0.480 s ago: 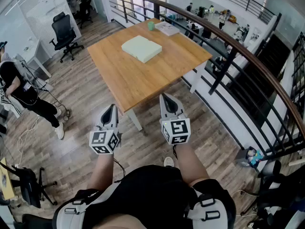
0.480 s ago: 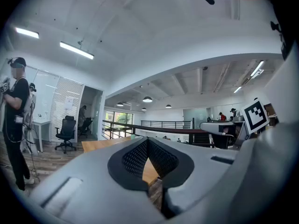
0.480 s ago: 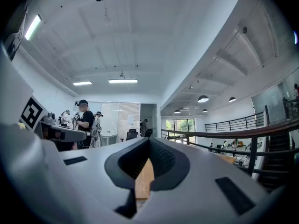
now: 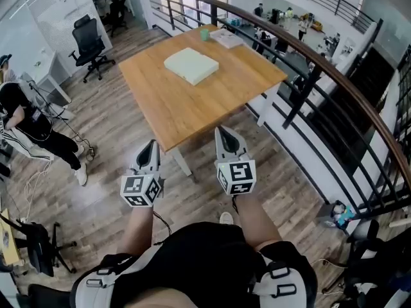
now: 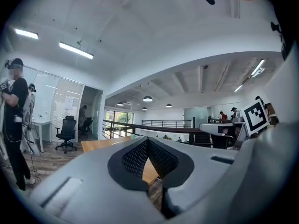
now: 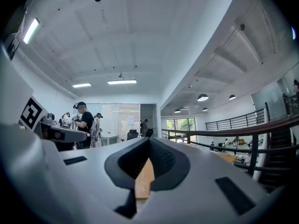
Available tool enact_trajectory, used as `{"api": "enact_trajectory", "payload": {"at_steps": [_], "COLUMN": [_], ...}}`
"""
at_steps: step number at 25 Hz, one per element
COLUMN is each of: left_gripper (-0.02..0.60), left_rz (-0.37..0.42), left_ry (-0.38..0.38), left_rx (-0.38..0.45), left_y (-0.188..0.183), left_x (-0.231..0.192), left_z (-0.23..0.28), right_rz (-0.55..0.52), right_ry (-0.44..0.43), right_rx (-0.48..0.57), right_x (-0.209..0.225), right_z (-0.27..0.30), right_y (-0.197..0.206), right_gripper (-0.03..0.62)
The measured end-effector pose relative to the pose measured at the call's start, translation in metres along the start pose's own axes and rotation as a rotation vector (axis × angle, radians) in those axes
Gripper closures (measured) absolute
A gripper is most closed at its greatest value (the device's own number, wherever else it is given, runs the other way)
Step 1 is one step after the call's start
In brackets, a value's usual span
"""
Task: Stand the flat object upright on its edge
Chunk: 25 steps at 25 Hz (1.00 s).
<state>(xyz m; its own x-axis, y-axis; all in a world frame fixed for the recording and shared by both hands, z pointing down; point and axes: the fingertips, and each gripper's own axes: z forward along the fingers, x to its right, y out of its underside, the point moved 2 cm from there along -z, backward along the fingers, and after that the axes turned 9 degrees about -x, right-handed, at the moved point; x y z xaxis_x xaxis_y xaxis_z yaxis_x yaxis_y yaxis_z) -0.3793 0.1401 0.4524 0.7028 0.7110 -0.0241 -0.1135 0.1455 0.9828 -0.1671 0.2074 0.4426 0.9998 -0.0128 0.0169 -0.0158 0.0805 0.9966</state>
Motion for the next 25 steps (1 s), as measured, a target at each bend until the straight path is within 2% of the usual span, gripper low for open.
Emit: {"api": "enact_trajectory", "payload": {"at_steps": [8,25], "left_gripper": [0.578,0.578], "left_rz": [0.007,0.027], "left_ry": [0.008,0.003], "left_rx": [-0.016,0.0], "left_y": [-0.002,-0.013], "left_x": [0.016,0.09], "left_z": [0.028,0.11], "right_rz": [0.012,0.009], "right_ry": [-0.006,-0.03], "right_rx": [-0.013,0.004], "right_x": [0.027,0.131], "right_z": [0.005,0.013], "right_y": [0.004,0.005], "right_gripper": [0.588,0.588]}}
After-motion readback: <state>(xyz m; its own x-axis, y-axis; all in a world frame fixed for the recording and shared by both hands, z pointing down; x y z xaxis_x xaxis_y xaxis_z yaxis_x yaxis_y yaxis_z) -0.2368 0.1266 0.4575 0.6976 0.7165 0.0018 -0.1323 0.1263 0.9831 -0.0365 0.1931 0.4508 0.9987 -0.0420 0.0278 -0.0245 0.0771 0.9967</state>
